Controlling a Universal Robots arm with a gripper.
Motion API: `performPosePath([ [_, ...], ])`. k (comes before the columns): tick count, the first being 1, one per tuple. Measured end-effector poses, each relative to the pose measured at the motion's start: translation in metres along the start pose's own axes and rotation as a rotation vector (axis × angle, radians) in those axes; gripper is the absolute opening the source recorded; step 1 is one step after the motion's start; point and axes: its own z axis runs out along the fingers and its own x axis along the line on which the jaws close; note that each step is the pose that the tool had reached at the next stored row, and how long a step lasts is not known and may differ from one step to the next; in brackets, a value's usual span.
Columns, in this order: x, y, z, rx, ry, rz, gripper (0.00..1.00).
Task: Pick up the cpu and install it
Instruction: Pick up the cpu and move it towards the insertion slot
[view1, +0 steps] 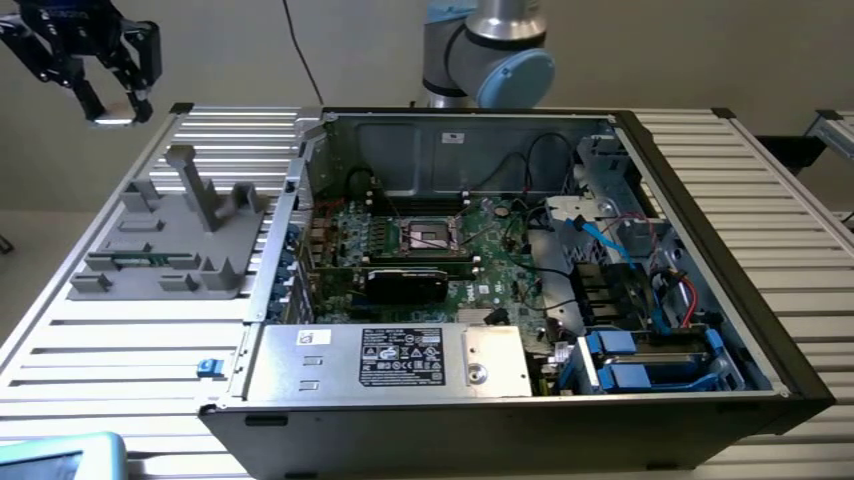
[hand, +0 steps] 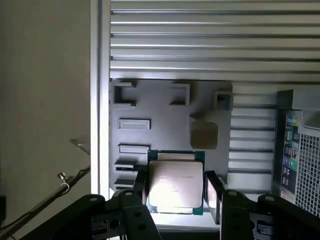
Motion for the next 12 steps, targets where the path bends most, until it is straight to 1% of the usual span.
performPosePath([
  [2,-0.009,-0.0001,-0.0073,-0.0001,0.0016,0.0,0.55],
  [5,-0.021,-0.0003,-0.0143,-0.0001,0.0047,0.0,0.55],
  [9,-0.039,-0.0007,-0.0194,-0.0001,0.0092,0.0,0.55],
  [12,-0.053,-0.0009,-0.0218,-0.0001,0.01,0.0,0.55],
])
